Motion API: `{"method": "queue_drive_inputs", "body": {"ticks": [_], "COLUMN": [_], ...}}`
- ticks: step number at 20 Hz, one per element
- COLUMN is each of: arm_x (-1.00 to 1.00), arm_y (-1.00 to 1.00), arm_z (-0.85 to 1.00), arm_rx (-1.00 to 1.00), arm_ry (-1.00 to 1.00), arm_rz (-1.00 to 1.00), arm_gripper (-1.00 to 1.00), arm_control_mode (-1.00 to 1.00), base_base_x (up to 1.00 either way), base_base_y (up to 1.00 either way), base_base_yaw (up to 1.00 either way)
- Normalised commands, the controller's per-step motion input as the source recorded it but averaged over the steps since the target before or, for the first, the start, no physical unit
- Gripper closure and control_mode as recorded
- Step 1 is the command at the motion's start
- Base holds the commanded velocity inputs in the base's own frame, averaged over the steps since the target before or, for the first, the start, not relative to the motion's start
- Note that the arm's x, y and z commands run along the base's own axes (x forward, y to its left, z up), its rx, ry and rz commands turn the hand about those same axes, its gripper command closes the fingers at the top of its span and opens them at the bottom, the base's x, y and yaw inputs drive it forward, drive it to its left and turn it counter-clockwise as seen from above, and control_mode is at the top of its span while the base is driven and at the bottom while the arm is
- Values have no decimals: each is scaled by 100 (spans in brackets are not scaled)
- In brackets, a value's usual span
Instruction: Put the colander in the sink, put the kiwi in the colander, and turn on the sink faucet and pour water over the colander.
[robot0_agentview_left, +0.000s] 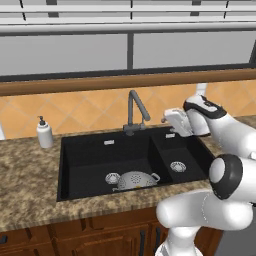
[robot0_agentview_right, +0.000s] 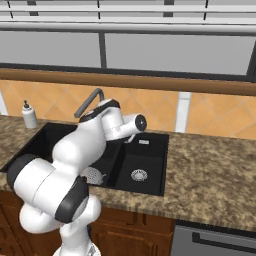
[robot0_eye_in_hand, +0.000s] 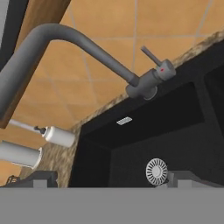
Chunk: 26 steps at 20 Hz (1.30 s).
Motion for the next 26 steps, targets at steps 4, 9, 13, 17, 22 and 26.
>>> {"method": "queue_drive_inputs", "body": {"ticks": [4,9,13,17,22,26], "arm_x": [30,31,26,23,28,28], "arm_y": [17,14,10,8,10,6], "arm_z": [-3,-2,-6,-16,-18,-15], "arm_rx": [0,1,0,0,0,0], "arm_ry": [0,0,0,0,0,0], "arm_rz": [3,3,1,0,0,0], "arm_gripper": [-100,-100,-100,-100,-100,-100], "arm_control_mode": [-100,-100,-100,-100,-100,-100], "base_base_x": [0,0,0,0,0,0], "base_base_y": [0,0,0,0,0,0], "base_base_yaw": [0,0,0,0,0,0]}}
